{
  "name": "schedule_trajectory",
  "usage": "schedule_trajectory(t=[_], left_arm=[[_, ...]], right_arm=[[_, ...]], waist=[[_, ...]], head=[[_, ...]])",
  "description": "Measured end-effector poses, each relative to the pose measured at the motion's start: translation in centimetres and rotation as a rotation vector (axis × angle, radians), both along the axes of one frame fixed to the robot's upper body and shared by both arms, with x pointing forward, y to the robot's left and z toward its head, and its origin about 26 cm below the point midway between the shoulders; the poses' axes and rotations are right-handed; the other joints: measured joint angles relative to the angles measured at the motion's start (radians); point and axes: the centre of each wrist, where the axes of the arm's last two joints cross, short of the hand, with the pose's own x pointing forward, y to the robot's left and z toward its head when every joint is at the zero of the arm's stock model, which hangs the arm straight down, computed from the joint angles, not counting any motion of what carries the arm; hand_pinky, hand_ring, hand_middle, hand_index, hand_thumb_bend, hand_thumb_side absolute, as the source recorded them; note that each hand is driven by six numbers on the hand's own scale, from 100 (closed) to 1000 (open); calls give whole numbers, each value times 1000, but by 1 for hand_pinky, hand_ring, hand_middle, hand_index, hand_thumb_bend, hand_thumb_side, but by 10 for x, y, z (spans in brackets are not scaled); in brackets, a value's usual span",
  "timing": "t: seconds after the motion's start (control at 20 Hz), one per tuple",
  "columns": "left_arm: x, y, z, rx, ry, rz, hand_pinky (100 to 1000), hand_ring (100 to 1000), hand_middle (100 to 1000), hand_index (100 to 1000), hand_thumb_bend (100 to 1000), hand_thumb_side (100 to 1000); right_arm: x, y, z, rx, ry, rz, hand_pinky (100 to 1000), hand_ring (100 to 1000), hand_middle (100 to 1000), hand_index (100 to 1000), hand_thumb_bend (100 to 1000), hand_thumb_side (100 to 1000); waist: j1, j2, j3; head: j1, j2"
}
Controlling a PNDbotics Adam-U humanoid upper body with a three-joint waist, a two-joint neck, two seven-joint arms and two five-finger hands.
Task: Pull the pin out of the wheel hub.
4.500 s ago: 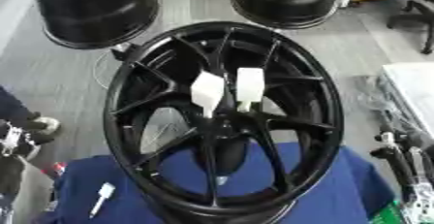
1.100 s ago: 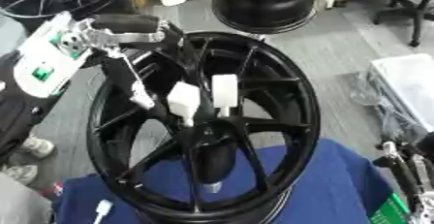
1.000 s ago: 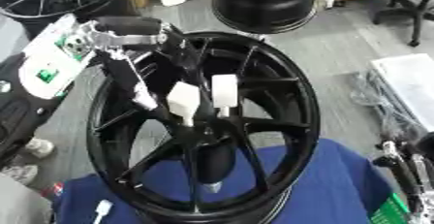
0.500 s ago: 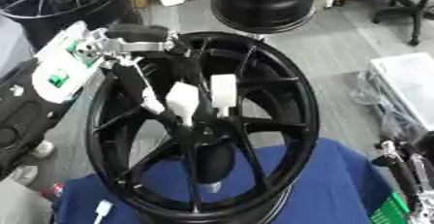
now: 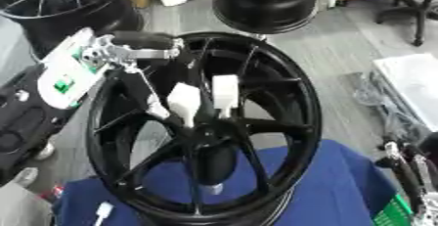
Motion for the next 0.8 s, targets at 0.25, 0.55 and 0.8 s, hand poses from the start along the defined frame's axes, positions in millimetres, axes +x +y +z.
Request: schedule_trajectory(t=[0.25,0.55,0.8], left_arm=[[-2,-2,5,-36,7,-24,615,370,332,514,407,216],[-11,6,39,-99,-37,-57,624,367,330,514,411,206],[-25,44,85,-168,-87,-29,628,369,333,518,427,189]], right_arm=[[0,0,0,0,0,0,604,489,618,776,100,804],[0,0,0,0,1,0,604,489,618,777,100,808],[-2,-1,-2,0,8,-5,604,489,618,777,100,810]], waist=[[-1,0,1],[-1,0,4],[6,-3,16]], head=[[-1,0],[-1,0],[-5,0]])
